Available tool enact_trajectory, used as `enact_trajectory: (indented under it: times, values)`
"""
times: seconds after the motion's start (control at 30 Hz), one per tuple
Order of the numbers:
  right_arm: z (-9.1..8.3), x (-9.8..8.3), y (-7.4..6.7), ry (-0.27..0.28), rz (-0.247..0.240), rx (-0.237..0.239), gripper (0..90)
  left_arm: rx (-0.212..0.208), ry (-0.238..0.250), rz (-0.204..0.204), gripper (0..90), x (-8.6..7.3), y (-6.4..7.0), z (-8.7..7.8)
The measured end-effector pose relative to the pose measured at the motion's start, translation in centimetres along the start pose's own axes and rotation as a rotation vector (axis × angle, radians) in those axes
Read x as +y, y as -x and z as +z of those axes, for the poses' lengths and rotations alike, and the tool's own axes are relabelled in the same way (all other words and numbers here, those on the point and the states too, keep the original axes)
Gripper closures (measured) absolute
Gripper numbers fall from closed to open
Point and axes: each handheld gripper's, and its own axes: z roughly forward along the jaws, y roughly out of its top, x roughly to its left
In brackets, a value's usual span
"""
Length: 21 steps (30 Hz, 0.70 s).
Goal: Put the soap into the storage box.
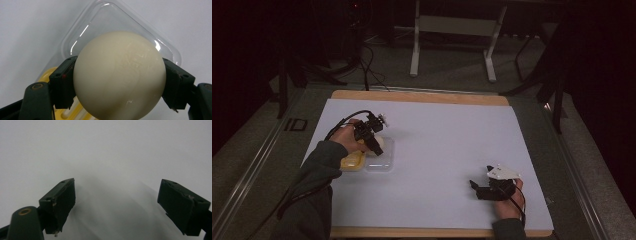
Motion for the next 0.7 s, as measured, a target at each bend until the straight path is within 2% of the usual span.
enact_trajectory:
  times: [0.17,0.37,0.7]
  values:
    - [0.0,0.0,0.0,0.000,-0.002,0.000,14.6,0.000,-0.006,-0.024,25.4,-0.3,-0.4,-0.2]
    - [0.0,0.0,0.0,0.000,-0.002,0.000,14.6,0.013,0.012,-0.062,25.4,-0.8,-0.7,-0.5]
    - [0.0,0.0,0.0,0.000,-0.001,0.000,14.6,0.026,0.009,-0.101,25.4,-1.8,-1.6,-0.7]
